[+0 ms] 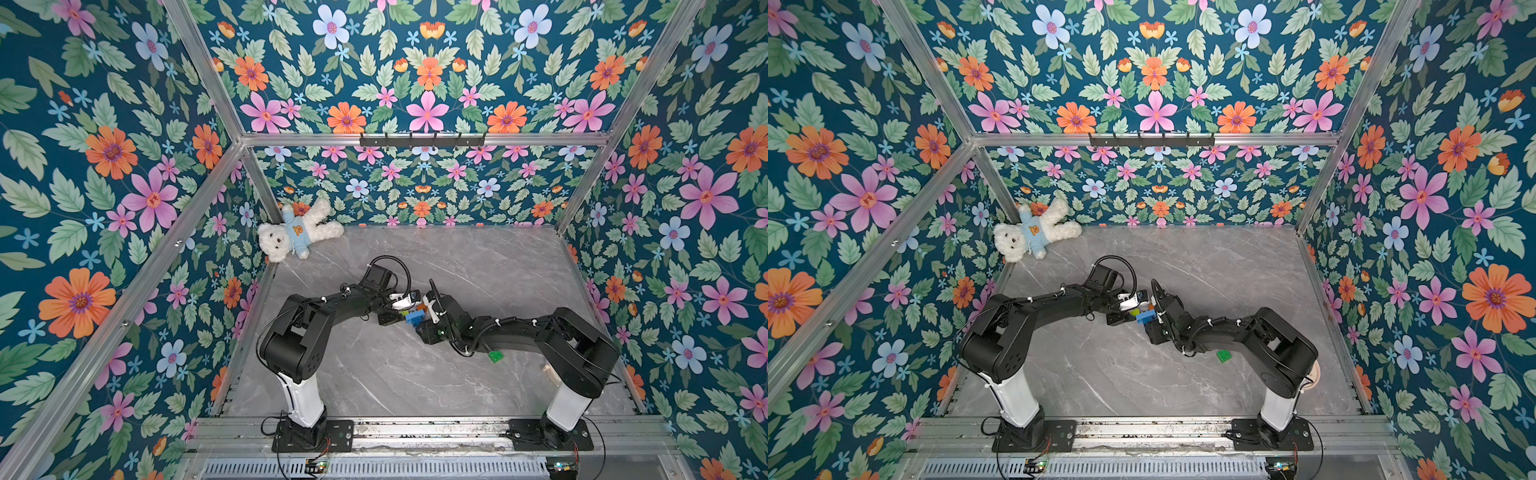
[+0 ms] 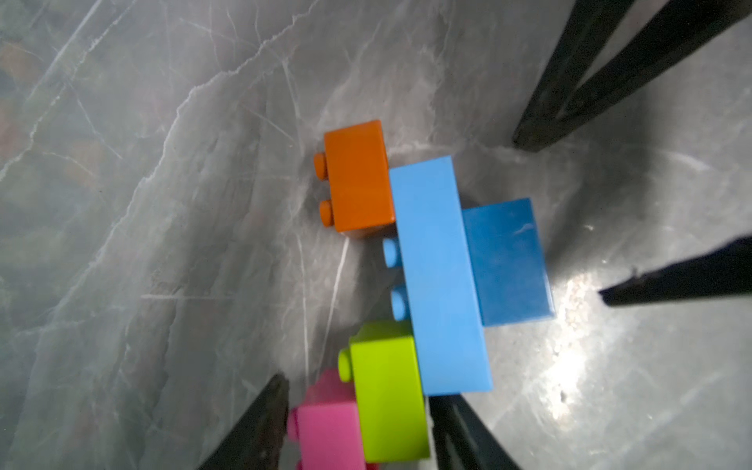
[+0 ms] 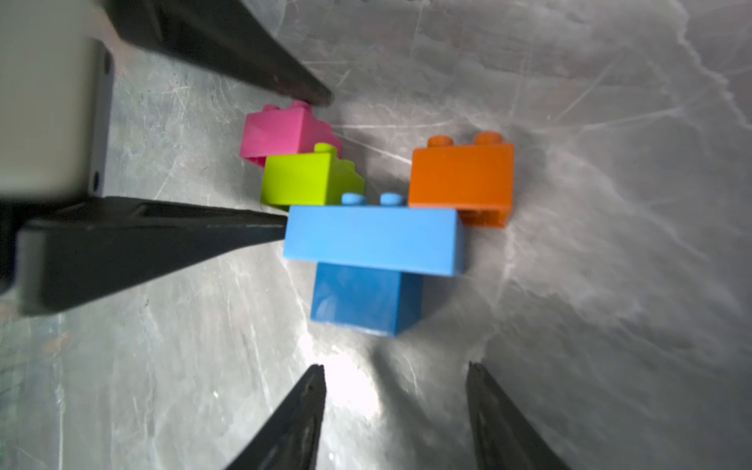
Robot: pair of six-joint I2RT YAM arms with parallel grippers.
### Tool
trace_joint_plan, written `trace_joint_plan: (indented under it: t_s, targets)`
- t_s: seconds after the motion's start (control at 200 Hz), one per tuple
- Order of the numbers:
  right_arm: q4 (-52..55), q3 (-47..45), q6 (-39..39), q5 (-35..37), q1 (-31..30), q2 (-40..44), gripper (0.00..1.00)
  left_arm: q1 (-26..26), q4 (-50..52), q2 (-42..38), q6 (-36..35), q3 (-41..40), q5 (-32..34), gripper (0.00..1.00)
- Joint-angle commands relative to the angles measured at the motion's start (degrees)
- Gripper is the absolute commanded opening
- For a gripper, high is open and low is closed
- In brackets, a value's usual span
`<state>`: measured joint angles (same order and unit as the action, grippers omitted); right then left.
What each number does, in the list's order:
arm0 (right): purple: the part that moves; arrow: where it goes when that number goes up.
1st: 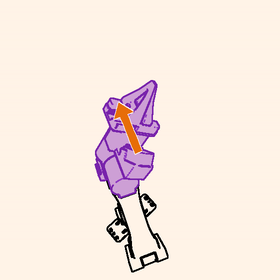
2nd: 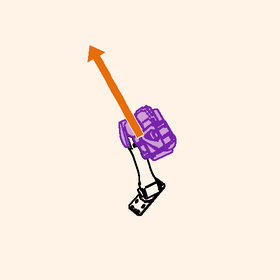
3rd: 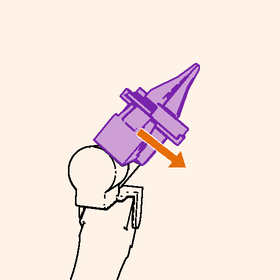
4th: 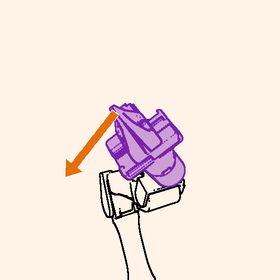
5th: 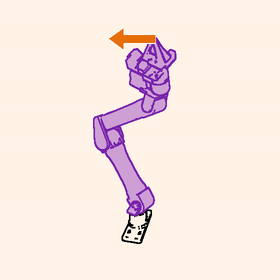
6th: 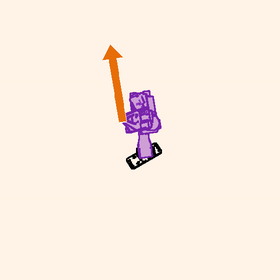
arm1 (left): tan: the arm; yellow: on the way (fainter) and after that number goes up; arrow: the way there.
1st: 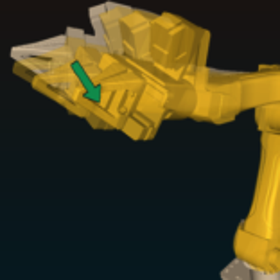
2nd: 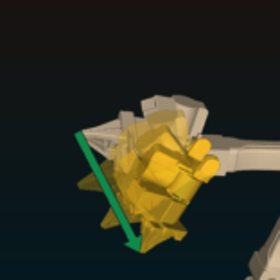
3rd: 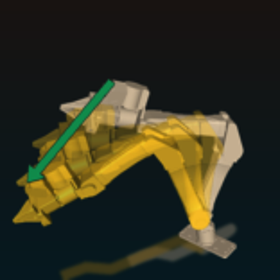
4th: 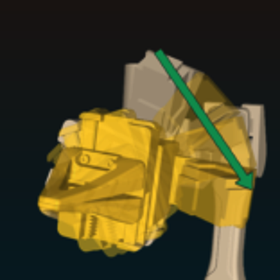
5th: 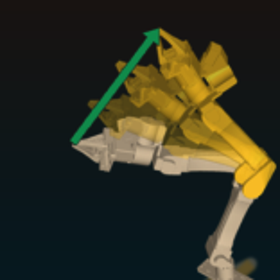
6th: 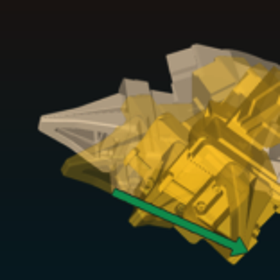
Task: Assemble the letter v with lego
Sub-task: Assemble the lego brick with the lego brick, then adjust the lego brick at the center of the board.
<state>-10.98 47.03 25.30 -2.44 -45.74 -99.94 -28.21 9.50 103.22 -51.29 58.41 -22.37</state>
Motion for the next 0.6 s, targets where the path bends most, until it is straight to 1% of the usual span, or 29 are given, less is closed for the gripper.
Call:
trace_joint_plan:
  t_s: [0.0, 0.07, 0.095, 0.11, 0.12, 0.255, 0.31, 0.345, 0.385, 0.48, 0.54, 0.595]
  targets:
    - [2.07, -0.42, -0.16, 0.37, 0.05, 1.92, 0.61, 0.56, 0.34, -1.44, 0.56, 0.21, -0.73, 0.69]
    - [3.84, -1.05, -0.16, 1.11, 0.03, 4.24, 0.63, 0.85, -0.97, -2.84, 1.72, -0.26, -0.91, 0.82]
    - [4.89, -1.24, -0.03, 1.56, 0.07, 4.46, 0.64, 0.95, -1.26, -3.33, 2.01, -0.48, -1.08, 0.90]
    - [5.75, -1.30, 0.07, 1.93, 0.04, 6.69, 0.64, 1.03, -1.48, -3.75, 2.24, -0.57, -1.16, 0.97]
    - [6.40, -1.45, 0.16, 2.27, 0.03, 7.30, 0.65, 1.04, -1.60, -3.87, 2.42, -0.62, -1.18, 0.99]
    - [16.78, -4.09, 3.43, 7.13, 1.15, 16.49, 0.69, 1.15, -4.10, -8.18, 6.01, -2.69, -0.21, 0.99]
    - [21.08, -6.04, 5.90, 8.09, 2.59, 20.92, 0.71, 1.05, -7.00, -10.33, 11.12, -4.10, 2.26, 0.99]
    - [23.24, -7.79, 7.75, 8.32, 3.83, 24.15, 0.71, 0.83, -8.02, -11.91, 14.57, -4.71, 2.46, 0.99]
    - [25.31, -9.92, 9.66, 8.23, 5.33, 27.95, 0.71, 0.41, -10.76, -13.92, 20.10, -5.71, 3.35, 0.99]
    - [29.82, -14.49, 13.75, 9.09, 8.26, 36.91, 0.72, -0.83, -22.38, -20.07, 39.82, -10.85, 3.48, 0.99]
    - [32.59, -15.99, 15.44, 9.75, 9.74, 41.50, 0.72, -1.68, -29.11, -23.21, 57.01, -13.73, 5.99, 0.99]
    - [35.73, -16.26, 16.95, 10.59, 11.18, 44.07, 0.73, -2.67, -29.79, -24.12, 70.33, -14.27, 9.65, 0.99]
